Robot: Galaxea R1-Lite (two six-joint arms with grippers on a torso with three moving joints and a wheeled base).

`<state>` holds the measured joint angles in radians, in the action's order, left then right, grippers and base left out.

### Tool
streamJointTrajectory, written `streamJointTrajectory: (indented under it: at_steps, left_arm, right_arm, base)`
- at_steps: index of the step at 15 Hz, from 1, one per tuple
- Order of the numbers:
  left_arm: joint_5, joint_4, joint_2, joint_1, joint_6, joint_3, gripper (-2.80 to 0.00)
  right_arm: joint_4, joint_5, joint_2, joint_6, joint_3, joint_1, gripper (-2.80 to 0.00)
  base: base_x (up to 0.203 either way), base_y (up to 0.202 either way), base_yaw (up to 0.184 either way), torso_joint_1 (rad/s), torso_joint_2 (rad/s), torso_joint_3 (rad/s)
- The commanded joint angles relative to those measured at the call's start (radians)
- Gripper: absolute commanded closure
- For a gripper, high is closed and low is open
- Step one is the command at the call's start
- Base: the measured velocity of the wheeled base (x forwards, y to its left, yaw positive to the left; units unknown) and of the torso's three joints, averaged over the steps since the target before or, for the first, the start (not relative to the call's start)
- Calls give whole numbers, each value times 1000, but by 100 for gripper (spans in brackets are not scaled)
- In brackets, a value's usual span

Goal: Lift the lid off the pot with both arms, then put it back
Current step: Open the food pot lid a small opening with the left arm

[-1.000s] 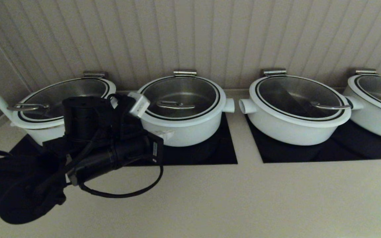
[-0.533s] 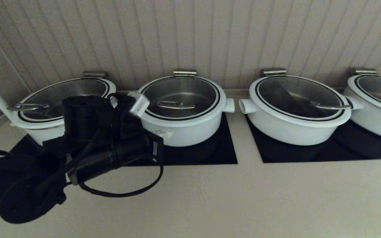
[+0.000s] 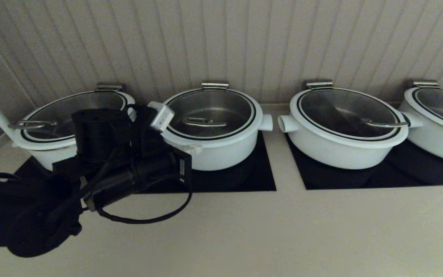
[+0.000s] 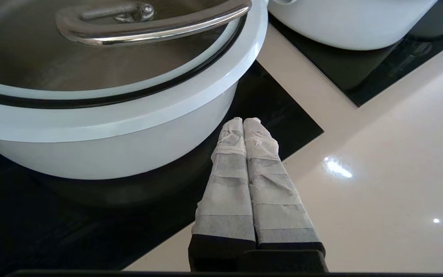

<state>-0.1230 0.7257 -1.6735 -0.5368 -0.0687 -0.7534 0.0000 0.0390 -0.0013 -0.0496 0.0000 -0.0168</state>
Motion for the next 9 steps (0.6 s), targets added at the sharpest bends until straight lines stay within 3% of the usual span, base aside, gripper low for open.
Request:
streamJointTrajectory:
  at_steps: [1,9]
  left_arm:
    - [0,4,-21,1,0,-10,0]
    - [3,6,-17,3,1,-23,0]
  right_arm:
    - [0,1,1,-1,0,0,0]
    - [0,1,1,-1,0,0,0]
  base:
    - [0,0,0,0,0,0]
    - [0,0,0,0,0,0]
